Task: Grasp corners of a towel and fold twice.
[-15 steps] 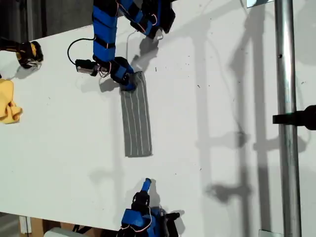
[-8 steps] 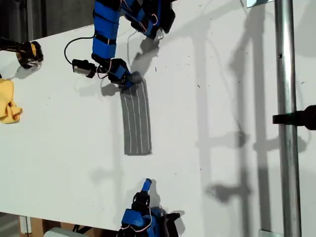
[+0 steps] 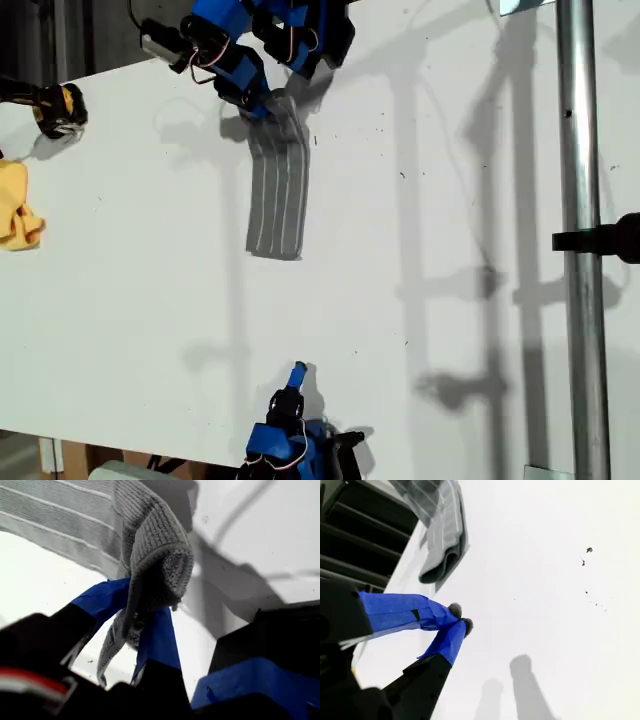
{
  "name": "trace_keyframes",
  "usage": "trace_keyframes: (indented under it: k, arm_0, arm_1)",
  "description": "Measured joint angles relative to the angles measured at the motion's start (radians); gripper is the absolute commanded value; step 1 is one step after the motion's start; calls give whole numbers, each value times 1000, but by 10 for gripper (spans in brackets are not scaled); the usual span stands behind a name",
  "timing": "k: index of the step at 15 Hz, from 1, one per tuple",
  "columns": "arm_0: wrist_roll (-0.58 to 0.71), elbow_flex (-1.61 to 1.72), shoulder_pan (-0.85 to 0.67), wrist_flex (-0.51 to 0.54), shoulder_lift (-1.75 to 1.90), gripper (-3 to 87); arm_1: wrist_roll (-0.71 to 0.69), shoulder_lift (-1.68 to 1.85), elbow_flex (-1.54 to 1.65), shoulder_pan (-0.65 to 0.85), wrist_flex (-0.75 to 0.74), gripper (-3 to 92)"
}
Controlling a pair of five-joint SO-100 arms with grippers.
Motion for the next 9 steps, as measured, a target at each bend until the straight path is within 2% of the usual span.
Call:
trace_keyframes:
  k: [2,5,9]
  arm_0:
    - [8,0,0,0,0,-16]
    - [9,0,0,-3,0,-16]
    - [8,0,12,-3,0,-16]
  arm_1:
    - [2,11,8,-64,-104,0]
    - [-40,-272,-106,-169,-370,0]
    - [-123,-719,-453,-218,-480,0]
